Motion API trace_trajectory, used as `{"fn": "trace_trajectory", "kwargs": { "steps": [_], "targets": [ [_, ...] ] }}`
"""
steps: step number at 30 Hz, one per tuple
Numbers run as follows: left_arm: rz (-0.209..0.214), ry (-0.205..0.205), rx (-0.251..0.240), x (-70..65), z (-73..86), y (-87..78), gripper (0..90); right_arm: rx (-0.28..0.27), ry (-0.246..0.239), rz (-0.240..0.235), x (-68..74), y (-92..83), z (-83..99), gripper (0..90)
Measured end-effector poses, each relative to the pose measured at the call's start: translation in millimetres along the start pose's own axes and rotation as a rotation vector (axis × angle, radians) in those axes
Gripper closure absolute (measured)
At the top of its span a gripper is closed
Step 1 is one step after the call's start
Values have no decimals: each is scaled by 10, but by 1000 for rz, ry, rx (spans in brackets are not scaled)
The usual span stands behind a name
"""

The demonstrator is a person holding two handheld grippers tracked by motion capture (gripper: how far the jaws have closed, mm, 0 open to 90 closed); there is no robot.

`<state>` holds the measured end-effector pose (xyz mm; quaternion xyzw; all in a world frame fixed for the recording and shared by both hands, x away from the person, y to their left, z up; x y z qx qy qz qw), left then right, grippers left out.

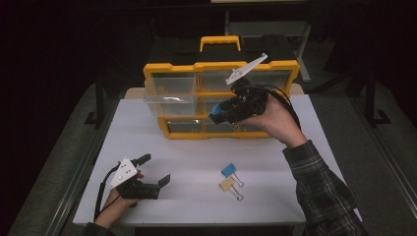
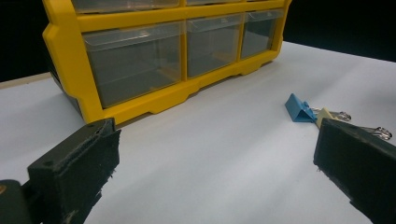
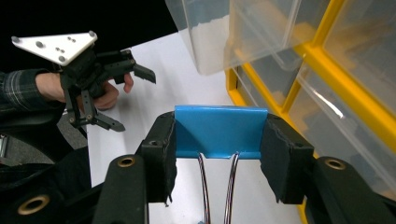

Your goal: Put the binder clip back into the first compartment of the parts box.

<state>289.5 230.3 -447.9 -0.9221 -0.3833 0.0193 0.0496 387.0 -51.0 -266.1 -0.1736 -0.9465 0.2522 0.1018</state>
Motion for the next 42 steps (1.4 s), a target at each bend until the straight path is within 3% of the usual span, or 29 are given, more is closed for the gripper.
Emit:
{"fn": "trace_trajectory", "kwargs": {
  "steps": [24, 33, 37, 42],
  "targets": [
    [-3, -17, 5, -15, 5, 3, 2, -43, -19, -17, -10, -96, -524, 490],
    [-1, -2, 8, -2, 4, -1, 2, -58, -17, -21, -24, -100, -724, 490],
    [-2, -25, 10, -20, 12, 6, 2, -51, -24, -18, -1, -111, -834, 490],
    [-1, -26, 5, -19, 11, 7, 2, -56, -28, -24, 1, -87, -955, 490]
  ]
}}
Point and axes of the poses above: each handheld gripper's, and its own axes: y roughly forward along the jaws, z roughly out of its underside, x roughly to its left, the point moved 5 cm from there along y, roughly forward along the jaws, and after that the axes turned 10 degrees about -x, right-handed, at the moved point
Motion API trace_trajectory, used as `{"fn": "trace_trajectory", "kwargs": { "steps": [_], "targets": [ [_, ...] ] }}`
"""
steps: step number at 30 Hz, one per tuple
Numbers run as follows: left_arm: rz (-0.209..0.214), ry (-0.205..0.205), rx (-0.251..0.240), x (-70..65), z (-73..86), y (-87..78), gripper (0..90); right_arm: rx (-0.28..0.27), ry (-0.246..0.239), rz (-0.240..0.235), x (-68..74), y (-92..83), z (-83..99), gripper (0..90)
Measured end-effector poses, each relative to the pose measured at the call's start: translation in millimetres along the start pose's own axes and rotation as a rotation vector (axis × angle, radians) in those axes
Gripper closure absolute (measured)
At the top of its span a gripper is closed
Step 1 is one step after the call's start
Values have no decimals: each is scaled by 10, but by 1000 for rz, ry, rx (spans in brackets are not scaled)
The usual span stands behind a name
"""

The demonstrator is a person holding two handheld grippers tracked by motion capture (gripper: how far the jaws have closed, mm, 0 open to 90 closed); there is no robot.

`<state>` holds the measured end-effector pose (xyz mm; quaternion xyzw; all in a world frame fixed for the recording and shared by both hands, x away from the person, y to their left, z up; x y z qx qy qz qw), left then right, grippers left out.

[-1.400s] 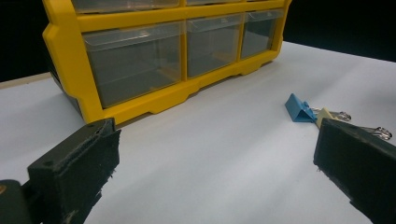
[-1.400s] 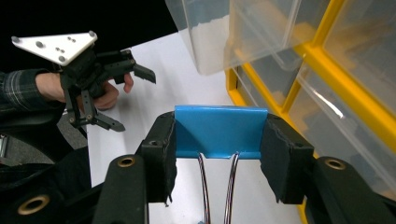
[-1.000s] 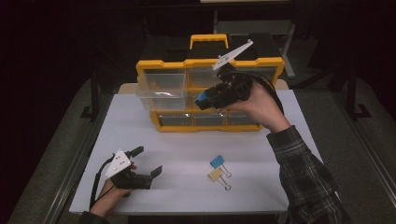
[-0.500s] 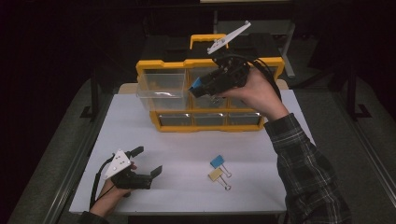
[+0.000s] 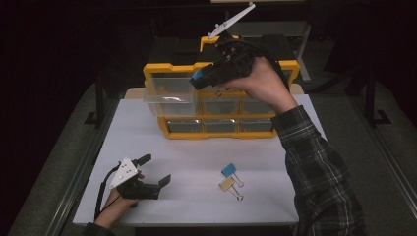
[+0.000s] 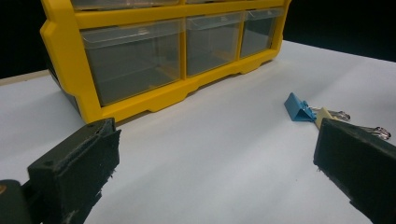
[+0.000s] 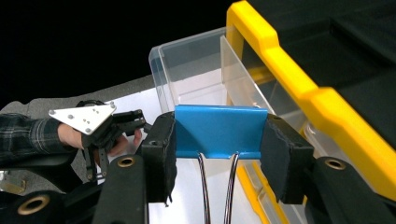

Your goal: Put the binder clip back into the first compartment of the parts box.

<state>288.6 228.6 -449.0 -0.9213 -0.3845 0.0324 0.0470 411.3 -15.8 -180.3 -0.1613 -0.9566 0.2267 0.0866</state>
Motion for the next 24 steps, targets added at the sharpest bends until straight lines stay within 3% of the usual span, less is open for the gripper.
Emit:
{"fn": "trace_trajectory", "kwargs": {
  "steps": [8, 10, 24],
  "targets": [
    [5, 24, -4, 21, -10, -3, 2, -16, -10, -23, -9, 128, -184, 490],
    [3, 9, -4, 13, -10, -7, 2, -21, -6, -30, -1, 177, -225, 490],
    [3, 11, -6, 14, -12, -11, 2, -2, -18, -53, 43, 513, -419, 489]
  ]
}}
Point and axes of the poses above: each handheld gripper's, and its own axes: y roughly forward along the jaws, z roughly out of its underside, x roughly to its left, the point moved 5 cm from there along y, roughly forward along the jaws, and after that the axes turned 10 degrees about -x, right-handed, at the moved point
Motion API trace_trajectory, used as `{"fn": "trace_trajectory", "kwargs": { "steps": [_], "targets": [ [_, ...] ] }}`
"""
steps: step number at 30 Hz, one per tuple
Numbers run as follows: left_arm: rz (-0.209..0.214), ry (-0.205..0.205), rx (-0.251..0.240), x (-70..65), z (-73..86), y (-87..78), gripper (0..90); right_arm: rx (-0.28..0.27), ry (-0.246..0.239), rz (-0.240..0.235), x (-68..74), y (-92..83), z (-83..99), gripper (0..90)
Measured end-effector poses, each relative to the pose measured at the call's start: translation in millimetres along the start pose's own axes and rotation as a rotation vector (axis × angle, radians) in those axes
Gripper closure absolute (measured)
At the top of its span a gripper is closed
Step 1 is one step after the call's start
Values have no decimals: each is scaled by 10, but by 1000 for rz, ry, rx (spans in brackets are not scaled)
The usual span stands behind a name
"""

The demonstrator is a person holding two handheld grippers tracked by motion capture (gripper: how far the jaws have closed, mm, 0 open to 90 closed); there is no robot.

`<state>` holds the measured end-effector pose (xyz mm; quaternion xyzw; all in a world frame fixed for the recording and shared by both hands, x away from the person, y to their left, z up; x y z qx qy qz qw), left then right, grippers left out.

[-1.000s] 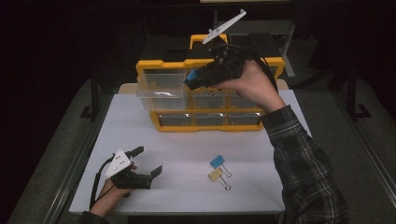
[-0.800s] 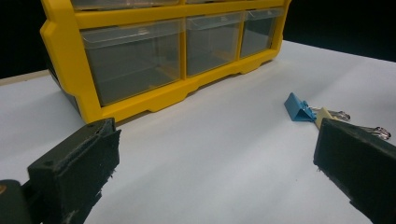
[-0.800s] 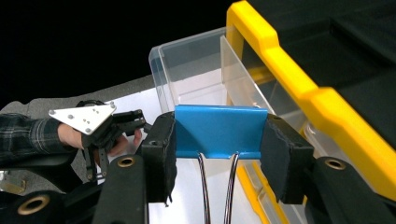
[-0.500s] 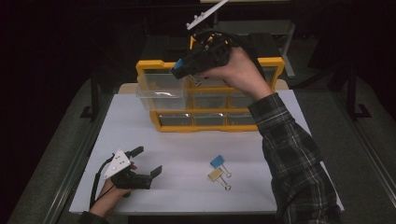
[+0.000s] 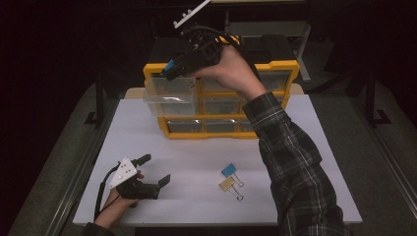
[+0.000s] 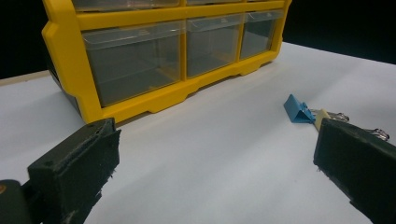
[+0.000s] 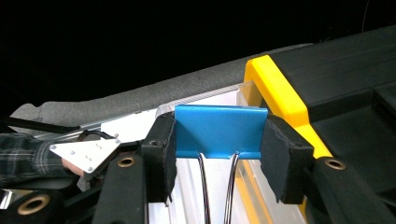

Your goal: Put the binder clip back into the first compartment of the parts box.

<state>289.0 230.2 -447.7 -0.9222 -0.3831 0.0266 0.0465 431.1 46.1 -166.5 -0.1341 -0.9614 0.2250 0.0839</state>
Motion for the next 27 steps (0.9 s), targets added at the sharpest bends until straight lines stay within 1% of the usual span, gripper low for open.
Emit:
{"fn": "trace_trajectory", "kwargs": {
  "steps": [3, 4, 6, 7, 10, 13, 14, 15, 18, 20, 23, 27],
  "targets": [
    [-1, -2, 2, 1, 1, -1, 2, 7, 6, 0, -13, 58, -2, 489],
    [-1, -1, 2, 1, 1, -1, 2, 9, 1, -2, -20, 75, 2, 489],
    [0, -1, 2, -1, 2, 0, 2, 23, 4, 1, -25, 117, 17, 489],
    [1, 0, 8, -1, 2, -5, 2, 25, -13, 3, -38, 141, 28, 489],
    [0, -2, 3, 0, 4, 0, 1, 43, -7, 4, -31, 188, 48, 489],
    [0, -2, 3, -1, 3, -2, 2, 58, -24, 2, -33, 239, 70, 489],
    [0, -4, 3, -2, 2, -3, 2, 64, -17, 1, -23, 252, 78, 489],
    [-1, -5, 3, -2, 2, -2, 2, 65, -26, 1, -27, 268, 87, 489],
    [0, -3, 5, -1, 4, -2, 2, 83, -21, -4, -24, 310, 117, 489],
    [0, -2, 8, 0, 4, -5, 2, 96, -26, -2, -25, 336, 140, 483],
    [-1, -8, 2, -1, 3, -2, 2, 90, -19, -2, -28, 335, 144, 405],
    [-3, -14, 0, -4, 3, 0, 2, 69, -19, 8, -23, 248, 132, 361]
  ]
}}
Point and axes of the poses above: each handheld gripper's, and its own axes: y roughly forward along the jaws, z roughly out of its underside, x roughly to its left, the point moved 5 cm from there along y, roughly forward along the jaws, and after that the axes turned 10 degrees about -x, right-handed, at the moved point
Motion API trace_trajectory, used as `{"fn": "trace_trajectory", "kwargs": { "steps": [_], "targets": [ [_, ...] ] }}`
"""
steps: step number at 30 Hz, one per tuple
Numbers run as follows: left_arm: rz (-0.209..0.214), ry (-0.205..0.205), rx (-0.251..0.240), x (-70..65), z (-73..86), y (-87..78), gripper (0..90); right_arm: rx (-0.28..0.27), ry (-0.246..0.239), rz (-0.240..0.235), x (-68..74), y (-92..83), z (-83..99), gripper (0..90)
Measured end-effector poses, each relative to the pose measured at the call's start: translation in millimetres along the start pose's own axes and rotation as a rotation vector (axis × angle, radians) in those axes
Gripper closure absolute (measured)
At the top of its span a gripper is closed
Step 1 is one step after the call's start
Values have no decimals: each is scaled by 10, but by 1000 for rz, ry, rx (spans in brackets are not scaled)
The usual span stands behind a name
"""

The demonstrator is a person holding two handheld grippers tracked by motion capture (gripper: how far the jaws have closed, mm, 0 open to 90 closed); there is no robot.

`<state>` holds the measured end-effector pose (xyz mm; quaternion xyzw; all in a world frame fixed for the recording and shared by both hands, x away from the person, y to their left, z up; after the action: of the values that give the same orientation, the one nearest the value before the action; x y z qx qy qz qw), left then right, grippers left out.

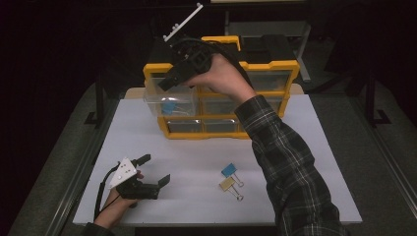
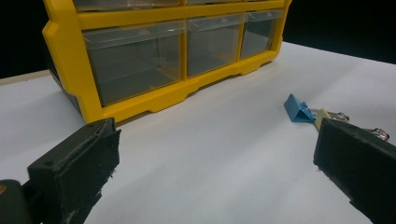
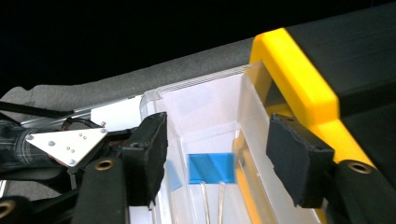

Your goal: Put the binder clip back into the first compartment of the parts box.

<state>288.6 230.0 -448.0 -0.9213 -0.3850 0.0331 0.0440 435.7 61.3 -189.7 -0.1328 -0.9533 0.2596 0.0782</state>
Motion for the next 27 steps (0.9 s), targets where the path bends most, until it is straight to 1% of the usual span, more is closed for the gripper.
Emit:
{"fn": "trace_trajectory", "kwargs": {
  "steps": [1, 4, 5, 6, 7, 9, 10, 11, 13, 16, 18, 21, 22, 23, 24, 25, 27],
  "targets": [
    [1, 9, 14, 6, 2, -10, 2, -8, 4, 5, -2, -26, 3, 350],
    [1, 13, 14, 8, 2, -9, 2, -20, 11, 18, -8, -128, 22, 329],
    [1, 23, 11, 15, 0, -6, 2, -27, 12, 16, -9, -164, 29, 325],
    [2, 20, 5, 15, 1, 0, 2, -30, 15, 21, -9, -199, 40, 319],
    [3, 25, 6, 18, 2, 2, 2, -32, 9, 28, -14, -233, 53, 316],
    [3, 26, 7, 19, 4, 3, 2, -31, 11, 33, -19, -296, 84, 306],
    [3, 26, 7, 19, 5, 3, 2, -33, 24, 41, -14, -338, 101, 305],
    [3, 27, 7, 20, 6, 4, 2, -38, 12, 44, -27, -361, 114, 303],
    [2, 21, 2, 17, 7, 10, 2, -47, 17, 47, -33, -428, 153, 299],
    [0, 12, 3, 12, 12, 13, 1, -47, 17, 54, -34, -497, 213, 290],
    [1, 14, 11, 13, 16, 10, 2, -46, 8, 60, -37, -542, 270, 287],
    [1, 15, 9, 13, 14, 10, 1, -50, 13, 62, -27, -567, 322, 276],
    [-1, 9, 7, 9, 13, 11, 1, -47, 12, 67, -26, -574, 344, 273],
    [-1, 12, 5, 11, 11, 11, 2, -45, 9, 71, -24, -594, 406, 263],
    [0, 28, 17, 21, 8, 0, 2, -44, 10, 74, -20, -605, 434, 260],
    [-1, 27, 19, 21, 8, -3, 2, -42, 15, 79, -14, -616, 462, 252],
    [0, 26, 16, 24, 9, 0, 2, -45, 9, 91, -21, -634, 519, 235]
  ]
}}
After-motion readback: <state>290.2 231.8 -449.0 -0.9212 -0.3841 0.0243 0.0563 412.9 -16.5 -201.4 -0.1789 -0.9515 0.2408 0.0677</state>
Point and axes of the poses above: each handheld gripper's, and its own axes: y roughly forward along the jaws, z roughly out of its underside, x roughly to its left, the point moved 5 cm from there along y, roughly forward along the jaws, and after that the axes turned 10 degrees about -x, right-handed, at the moved point
